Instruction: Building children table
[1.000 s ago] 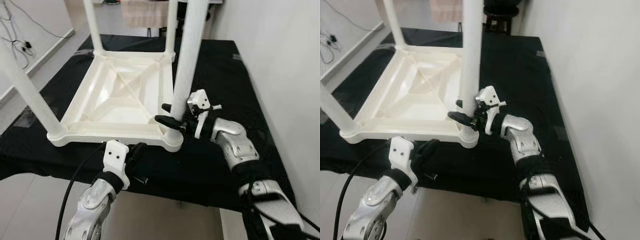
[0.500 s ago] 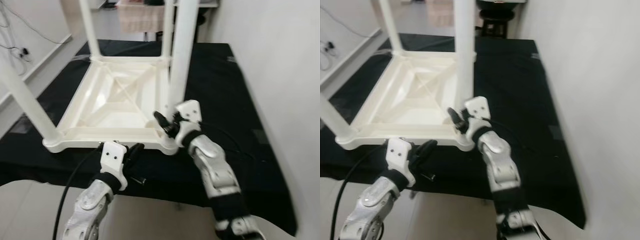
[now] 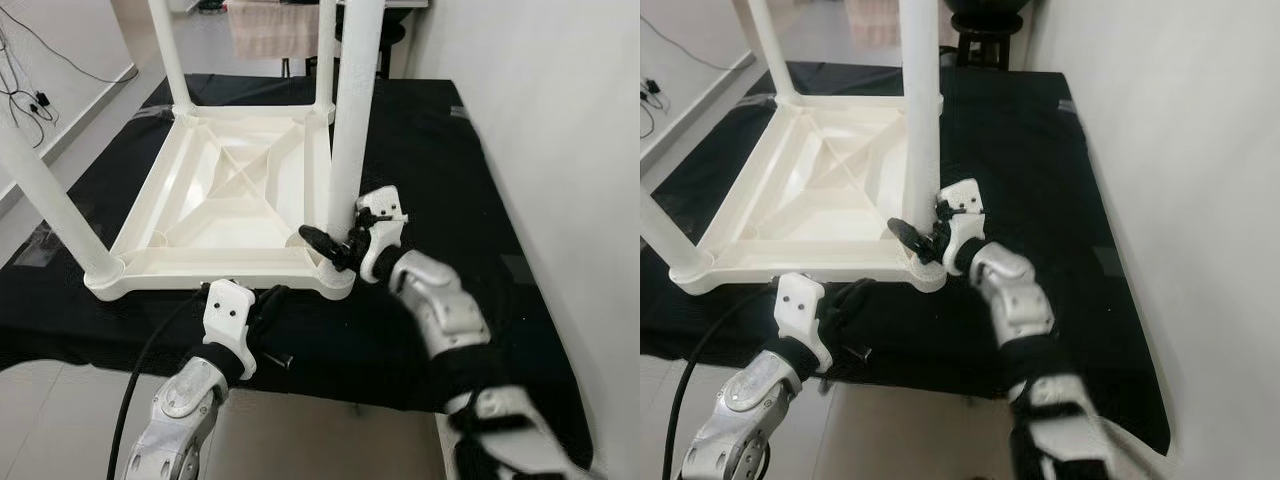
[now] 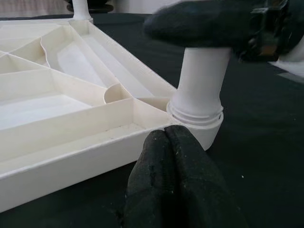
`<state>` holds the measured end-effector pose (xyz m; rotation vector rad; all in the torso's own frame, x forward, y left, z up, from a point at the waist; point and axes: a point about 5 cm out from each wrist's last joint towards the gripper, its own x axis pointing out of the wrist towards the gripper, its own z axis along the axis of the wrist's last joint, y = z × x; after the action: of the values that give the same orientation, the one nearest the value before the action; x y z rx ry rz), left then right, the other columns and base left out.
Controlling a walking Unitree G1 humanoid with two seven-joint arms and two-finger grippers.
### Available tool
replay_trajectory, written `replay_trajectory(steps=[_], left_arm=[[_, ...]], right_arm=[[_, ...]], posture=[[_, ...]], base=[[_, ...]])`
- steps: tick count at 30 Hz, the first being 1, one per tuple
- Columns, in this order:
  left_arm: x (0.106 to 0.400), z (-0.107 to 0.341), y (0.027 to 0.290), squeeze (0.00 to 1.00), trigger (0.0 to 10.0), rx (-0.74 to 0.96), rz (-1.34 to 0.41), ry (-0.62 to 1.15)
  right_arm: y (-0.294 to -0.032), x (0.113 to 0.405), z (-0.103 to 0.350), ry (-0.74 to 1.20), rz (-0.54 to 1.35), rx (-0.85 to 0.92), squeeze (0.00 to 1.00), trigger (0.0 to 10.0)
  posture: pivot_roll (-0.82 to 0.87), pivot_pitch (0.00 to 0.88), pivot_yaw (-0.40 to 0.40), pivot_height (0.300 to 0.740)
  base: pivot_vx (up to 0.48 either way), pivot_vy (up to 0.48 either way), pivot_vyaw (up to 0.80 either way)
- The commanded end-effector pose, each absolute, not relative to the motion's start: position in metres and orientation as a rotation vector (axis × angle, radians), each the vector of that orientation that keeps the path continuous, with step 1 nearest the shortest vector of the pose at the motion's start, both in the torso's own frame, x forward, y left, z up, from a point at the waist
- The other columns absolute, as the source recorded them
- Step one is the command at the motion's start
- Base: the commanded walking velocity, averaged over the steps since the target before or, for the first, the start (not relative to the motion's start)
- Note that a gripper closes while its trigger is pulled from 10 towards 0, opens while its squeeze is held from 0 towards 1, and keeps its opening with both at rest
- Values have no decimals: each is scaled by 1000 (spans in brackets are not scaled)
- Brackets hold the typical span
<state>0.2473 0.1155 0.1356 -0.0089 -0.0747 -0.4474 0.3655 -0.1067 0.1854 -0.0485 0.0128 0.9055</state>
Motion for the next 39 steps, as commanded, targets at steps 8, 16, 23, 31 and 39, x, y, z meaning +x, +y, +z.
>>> replay_trajectory(steps=[8, 16, 23, 31, 39], left_arm=[[245, 132, 114, 0, 10000, -10, -448, -56], [244, 132, 114, 0, 10000, -11, -448, -56], [244, 132, 114, 0, 10000, -13, -449, -57], [244, 134, 117, 0, 10000, -15, -446, -58], [249, 131, 116, 0, 10000, -5, -461, -52]], right_arm=[[-113, 371, 180, 64, 1077, 23, 0, 2275], [-120, 374, 185, 37, 1114, 103, 0, 0], [-127, 371, 176, 13, 1090, 90, 0, 0], [-115, 353, 132, 106, 392, 45, 0, 0], [-92, 345, 131, 99, 484, 7, 0, 0]], posture=[[114, 95, -35, 740], [113, 98, -35, 740], [102, 100, -38, 740], [75, 114, -27, 740], [76, 78, -29, 740]], base=[[0, 0, 0], [0, 0, 0], [0, 0, 0], [0, 0, 0], [0, 0, 0]])
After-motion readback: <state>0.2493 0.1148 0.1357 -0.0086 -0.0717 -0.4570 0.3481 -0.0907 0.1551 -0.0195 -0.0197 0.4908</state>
